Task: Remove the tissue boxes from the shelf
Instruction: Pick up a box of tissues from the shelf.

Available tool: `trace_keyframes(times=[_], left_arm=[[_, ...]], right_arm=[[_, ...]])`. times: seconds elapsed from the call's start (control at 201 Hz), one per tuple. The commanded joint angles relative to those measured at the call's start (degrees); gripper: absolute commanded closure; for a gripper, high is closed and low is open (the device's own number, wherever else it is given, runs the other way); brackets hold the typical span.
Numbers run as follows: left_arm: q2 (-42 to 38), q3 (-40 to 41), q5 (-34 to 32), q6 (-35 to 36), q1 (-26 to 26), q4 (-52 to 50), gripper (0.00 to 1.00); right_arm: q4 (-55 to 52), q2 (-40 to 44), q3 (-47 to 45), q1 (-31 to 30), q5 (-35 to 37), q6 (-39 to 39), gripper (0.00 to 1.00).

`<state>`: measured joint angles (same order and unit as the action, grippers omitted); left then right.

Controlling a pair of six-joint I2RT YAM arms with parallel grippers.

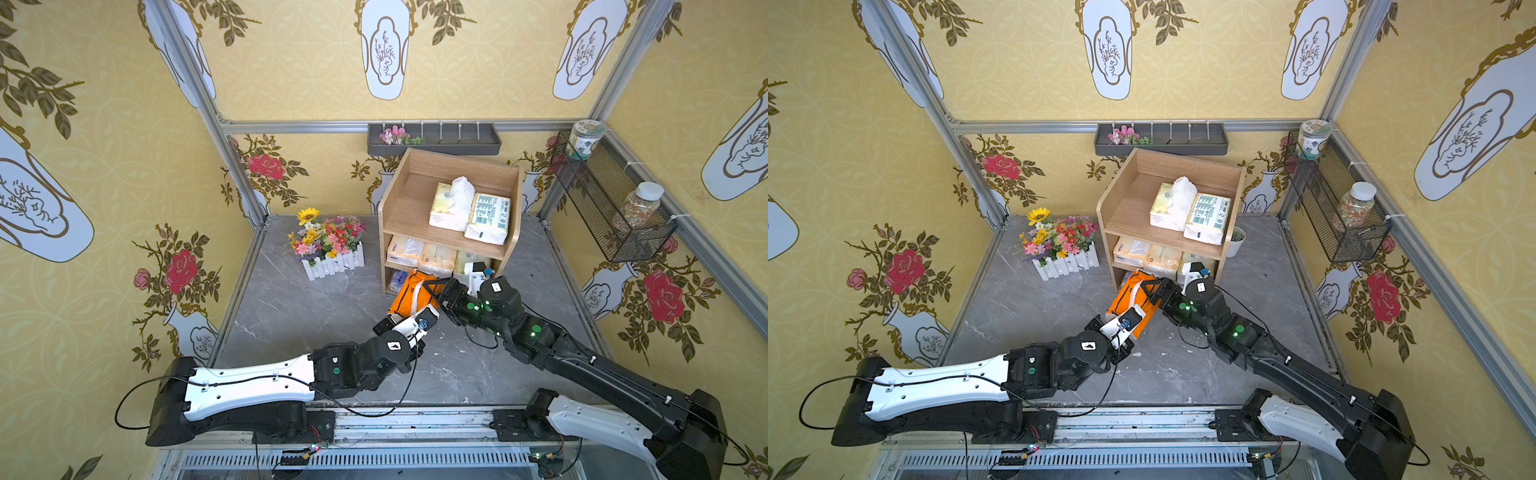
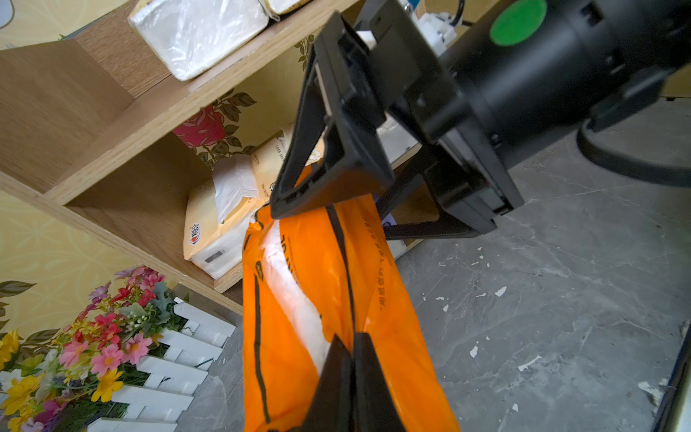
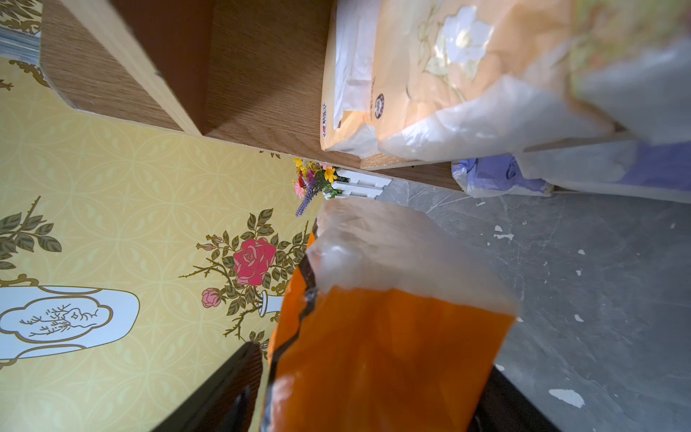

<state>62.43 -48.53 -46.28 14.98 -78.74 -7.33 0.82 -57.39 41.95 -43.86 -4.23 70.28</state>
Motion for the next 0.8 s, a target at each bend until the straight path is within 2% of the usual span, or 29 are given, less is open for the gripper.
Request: trace_keyframes(times=[0.0, 0.284, 0.383, 0.448, 0.473, 0.503, 0.597, 0.687, 0.792], left_arm=[[-0.34, 0.1, 1.13, 0.13, -0.27, 1.61, 1.0], [-1.91, 0.98, 1.88, 0.09, -0.95, 2.65, 1.0], [-2.81, 1.49, 2.21, -0.12, -1.07, 2.97, 1.0], [-3.51, 1.85, 2.25, -0.5, -1.15, 3.06, 1.0], [-3.86, 2.01, 2.23, -0.61, -1.17, 3.07, 0.95], [-4.27, 2.21, 2.24, -0.8, -1.15, 3.16, 0.83], [-5.89, 2.78, 2.74, -1.79, -1.15, 3.29, 0.59], [-8.3, 3.64, 3.2, -2.55, -1.15, 4.58, 0.28], [-12.55, 4.39, 4.59, -4.47, -1.16, 6.99, 0.1]], right_arm=[[4.1, -0.46, 0.19, -0.25, -1.63, 0.39, 0.19], [5.94, -2.67, 0.77, -0.58, -2.91, 0.3, 0.26], [7.6, -3.41, 0.78, -0.72, -3.63, 0.02, 0.32], [9.16, -3.55, 0.53, -0.7, -4.07, -0.14, 0.4], [9.62, -3.61, 0.44, -0.7, -4.12, -0.23, 0.43], [10.17, -3.76, 0.48, -0.8, -4.29, -0.47, 0.46], [10.71, -3.96, 1.16, -1.05, -4.67, -1.25, 0.54], [10.67, -3.96, 1.63, -1.22, -4.48, -1.85, 0.56], [9.72, -3.53, 1.64, -1.22, -3.49, -2.64, 0.57]])
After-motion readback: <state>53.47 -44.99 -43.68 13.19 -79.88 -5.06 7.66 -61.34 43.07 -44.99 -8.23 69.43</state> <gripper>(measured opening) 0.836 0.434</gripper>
